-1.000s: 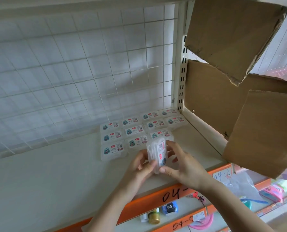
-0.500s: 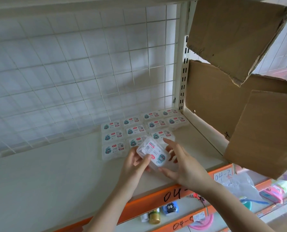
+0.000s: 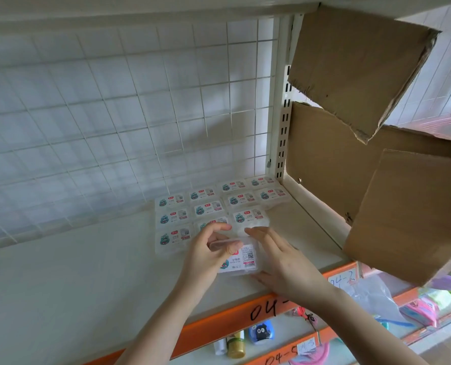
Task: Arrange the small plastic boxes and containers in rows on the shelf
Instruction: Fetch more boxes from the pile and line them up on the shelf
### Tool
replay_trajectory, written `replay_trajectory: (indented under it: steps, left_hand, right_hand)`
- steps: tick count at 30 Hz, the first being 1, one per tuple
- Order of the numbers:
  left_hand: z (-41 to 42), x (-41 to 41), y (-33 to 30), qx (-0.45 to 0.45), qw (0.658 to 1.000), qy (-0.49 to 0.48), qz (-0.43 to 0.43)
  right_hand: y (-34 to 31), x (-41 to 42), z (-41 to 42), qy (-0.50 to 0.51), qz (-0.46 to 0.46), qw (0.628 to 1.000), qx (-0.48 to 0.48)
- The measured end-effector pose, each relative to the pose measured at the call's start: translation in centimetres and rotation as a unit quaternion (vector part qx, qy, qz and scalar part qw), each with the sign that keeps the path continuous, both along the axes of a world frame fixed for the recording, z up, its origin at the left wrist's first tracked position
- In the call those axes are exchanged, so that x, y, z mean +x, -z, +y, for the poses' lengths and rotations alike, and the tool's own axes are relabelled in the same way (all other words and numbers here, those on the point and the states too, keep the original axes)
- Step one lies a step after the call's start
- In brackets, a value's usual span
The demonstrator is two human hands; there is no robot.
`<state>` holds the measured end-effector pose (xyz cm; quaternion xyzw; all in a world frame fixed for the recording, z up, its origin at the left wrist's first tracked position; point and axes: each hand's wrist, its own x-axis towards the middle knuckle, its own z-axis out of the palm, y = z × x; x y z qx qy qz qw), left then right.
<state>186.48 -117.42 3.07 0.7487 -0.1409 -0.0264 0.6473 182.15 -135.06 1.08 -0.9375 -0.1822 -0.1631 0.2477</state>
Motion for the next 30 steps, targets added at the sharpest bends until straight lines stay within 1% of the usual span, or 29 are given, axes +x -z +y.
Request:
replay_trajectory:
  steps: [4, 6, 8, 9, 11, 12, 13, 14, 15, 18, 23, 26, 30]
  left_hand:
    - [0.0, 0.5, -0.3, 0.015, 1.0, 0.002, -0.026]
    - [0.1, 0.8, 0.0, 0.052, 0.997, 0.01, -0.057]
    - [0.2, 0.9, 0.8, 0.101, 0.989, -0.004, -0.107]
    - [0.4, 0.9, 1.4, 0.139, 0.979, -0.033, -0.149]
    - [0.8, 0.8, 2.1, 0.236, 0.932, -0.1, -0.255]
    - [0.9, 0.7, 2.4, 0.27, 0.91, -0.111, -0.294]
    - [1.0, 0.6, 2.6, 0.298, 0.894, -0.11, -0.318]
    - [1.0, 0.5, 2.8, 0.321, 0.881, -0.105, -0.331]
    - [1.0, 0.4, 2.9, 0.335, 0.875, -0.099, -0.336]
    - [1.1, 0.5, 3.2, 0.349, 0.871, -0.092, -0.334]
    - [1.1, 0.5, 3.3, 0.347, 0.88, -0.08, -0.315]
    - [1.0, 0.5, 3.2, 0.346, 0.881, -0.076, -0.314]
    - [1.0, 0.4, 3.1, 0.347, 0.883, -0.076, -0.308]
  right_hand:
    - [-0.1, -0.3, -0.4, 0.031, -0.038, 0.999, -0.018]
    - [-0.4, -0.1, -0.8, 0.061, -0.046, 0.996, -0.038]
    - [-0.7, 0.5, -1.5, 0.121, -0.026, 0.992, -0.012]
    - [-0.9, 1.0, -2.0, 0.149, 0.004, 0.988, 0.04]
    - [-1.3, 2.0, -3.2, 0.181, 0.055, 0.963, 0.193]
    - [-1.6, 2.5, -3.9, 0.192, 0.071, 0.95, 0.236]
    - [-1.7, 3.0, -4.5, 0.205, 0.078, 0.947, 0.234]
    - [-1.6, 3.4, -5.1, 0.214, 0.085, 0.95, 0.211]
    - [-1.6, 3.7, -5.6, 0.223, 0.091, 0.952, 0.187]
    - [-1.4, 4.7, -6.6, 0.248, 0.113, 0.953, 0.134]
    - [-2.0, 6.2, -6.9, 0.285, 0.174, 0.941, 0.051]
    - [-1.9, 7.0, -6.8, 0.276, 0.189, 0.941, 0.055]
    - [-1.6, 7.9, -6.2, 0.306, 0.184, 0.928, 0.105]
